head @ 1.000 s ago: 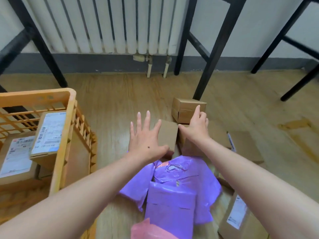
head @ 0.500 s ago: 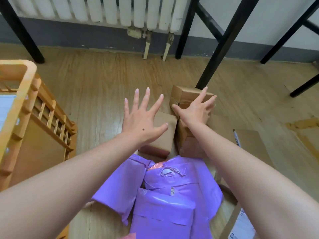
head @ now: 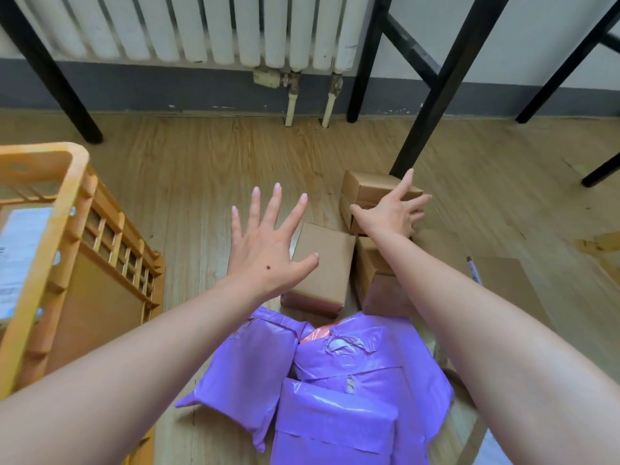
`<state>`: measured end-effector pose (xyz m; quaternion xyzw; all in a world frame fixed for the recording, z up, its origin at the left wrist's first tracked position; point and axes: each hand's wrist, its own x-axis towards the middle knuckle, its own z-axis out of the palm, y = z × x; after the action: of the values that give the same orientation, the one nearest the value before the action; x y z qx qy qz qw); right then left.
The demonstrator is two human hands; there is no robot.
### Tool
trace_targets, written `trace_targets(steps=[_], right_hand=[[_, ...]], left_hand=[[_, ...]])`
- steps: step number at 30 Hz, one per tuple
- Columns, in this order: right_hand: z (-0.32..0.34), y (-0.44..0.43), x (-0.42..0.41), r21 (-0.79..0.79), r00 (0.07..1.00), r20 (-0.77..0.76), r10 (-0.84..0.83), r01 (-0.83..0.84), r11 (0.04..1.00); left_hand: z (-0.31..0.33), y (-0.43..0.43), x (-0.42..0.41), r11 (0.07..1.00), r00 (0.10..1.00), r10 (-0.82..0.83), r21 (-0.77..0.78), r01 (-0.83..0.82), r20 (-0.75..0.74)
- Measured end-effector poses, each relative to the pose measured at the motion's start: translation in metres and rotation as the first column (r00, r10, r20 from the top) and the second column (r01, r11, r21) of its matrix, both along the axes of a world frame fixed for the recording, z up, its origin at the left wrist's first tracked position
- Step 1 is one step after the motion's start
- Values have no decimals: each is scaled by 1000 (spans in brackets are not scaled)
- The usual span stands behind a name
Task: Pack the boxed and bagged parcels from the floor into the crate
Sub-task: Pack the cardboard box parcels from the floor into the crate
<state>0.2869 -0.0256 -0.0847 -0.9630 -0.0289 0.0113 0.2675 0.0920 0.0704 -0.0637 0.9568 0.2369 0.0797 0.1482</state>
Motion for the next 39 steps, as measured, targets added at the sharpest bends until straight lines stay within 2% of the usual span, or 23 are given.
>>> trace_targets(steps=[4,8,13,20,27,31,39], right_hand=[[-5,1,-1,14,999,-45,-6,7,1000],[-8,6,4,33,997,-45,-62,64,997],[-12,6,12,95,993,-1,-114,114,989],[-17,-13,24,98,999,-34,11,-8,995],[-20,-29,51,135,989,-52,136,-128,983],[-27,-10,46,75,977,-25,212,-210,975],[-47,-12,66,-184,981,-155,113,-141,973]], left_hand=[[3,-1,-9,1000,1000,-21,15,21,-2],[1,3,-15,997,998,-50,63,51,-25],[2,7,-15,999,999,-21,38,23,-42],[-1,9,-29,999,998,-38,36,40,-57],[-25,21,-36,999,991,-17,30,21,-132],[-32,22,-29,1000,990,8,0,-8,-137],[-48,23,-38,998,978,-50,27,57,-204]])
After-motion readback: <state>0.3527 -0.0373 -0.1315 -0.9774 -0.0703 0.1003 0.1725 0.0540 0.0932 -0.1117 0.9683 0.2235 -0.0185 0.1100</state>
